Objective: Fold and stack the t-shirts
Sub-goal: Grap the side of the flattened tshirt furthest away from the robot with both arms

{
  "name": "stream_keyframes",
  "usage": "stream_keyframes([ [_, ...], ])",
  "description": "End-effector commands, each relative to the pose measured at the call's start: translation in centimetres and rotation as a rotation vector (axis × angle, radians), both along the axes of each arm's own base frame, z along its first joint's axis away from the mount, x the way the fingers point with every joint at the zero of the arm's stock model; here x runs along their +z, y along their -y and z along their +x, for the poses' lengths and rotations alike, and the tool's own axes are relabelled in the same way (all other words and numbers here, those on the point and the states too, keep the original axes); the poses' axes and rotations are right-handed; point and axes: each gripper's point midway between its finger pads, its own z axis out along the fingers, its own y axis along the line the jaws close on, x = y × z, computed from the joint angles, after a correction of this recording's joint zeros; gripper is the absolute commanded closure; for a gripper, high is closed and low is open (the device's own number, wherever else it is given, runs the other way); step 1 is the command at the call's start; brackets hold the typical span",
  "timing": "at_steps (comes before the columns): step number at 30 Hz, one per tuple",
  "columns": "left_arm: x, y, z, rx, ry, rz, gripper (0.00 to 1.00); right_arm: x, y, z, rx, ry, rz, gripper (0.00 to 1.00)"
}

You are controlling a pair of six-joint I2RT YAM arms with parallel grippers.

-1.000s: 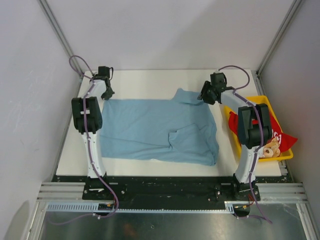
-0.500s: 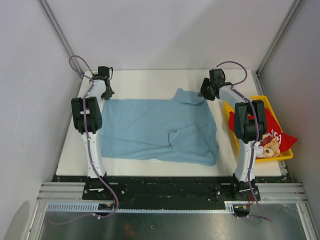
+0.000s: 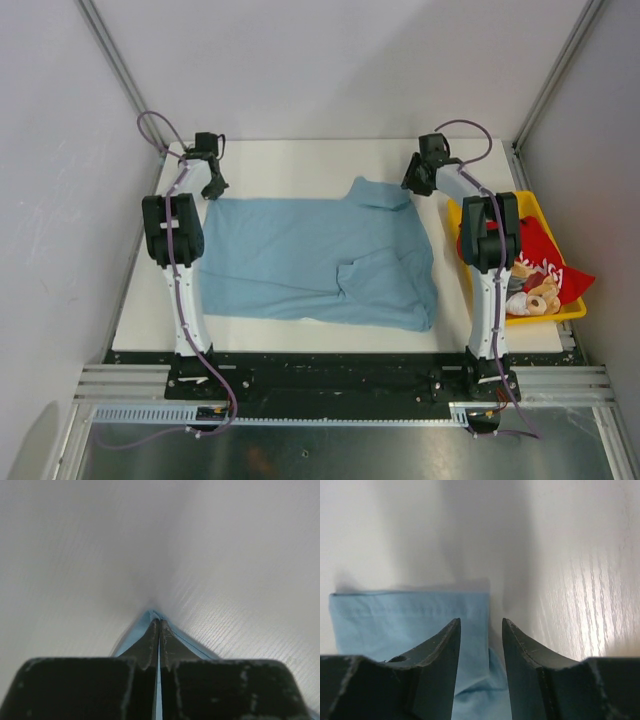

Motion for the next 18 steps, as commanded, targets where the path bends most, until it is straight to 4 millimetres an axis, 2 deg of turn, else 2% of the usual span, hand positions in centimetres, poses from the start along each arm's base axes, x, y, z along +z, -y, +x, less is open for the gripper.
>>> stream_keyframes([
  [1,-0.2,-0.9,-0.1,-0.003,-0.012,0.010,1.00,-0.6,0.3,1.7,-0.015,0.001,-0.025,0.58],
  [7,-0.5,-0.9,-0.1,-0.001,-0.015,0.009,1.00,-1.9,-0.4,2.7,-0.013,-0.021,0.008,0.64],
  [11,-0.3,-0.8,0.1,0.000,-0.008,0.006,1.00,-2.3,-1.1,2.5,-0.007,-0.030,0.023,0.76],
  [14,0.0,-0.7,0.3,-0.001,-0.001,0.003,1.00,-1.6,-1.1,2.5,-0.007,-0.020,0.026,0.86],
  [18,0.4,-0.7,0.5,-0.001,0.012,-0.001,1.00,0.7,-1.2,3.0,-0.010,0.022,0.030,0.97],
])
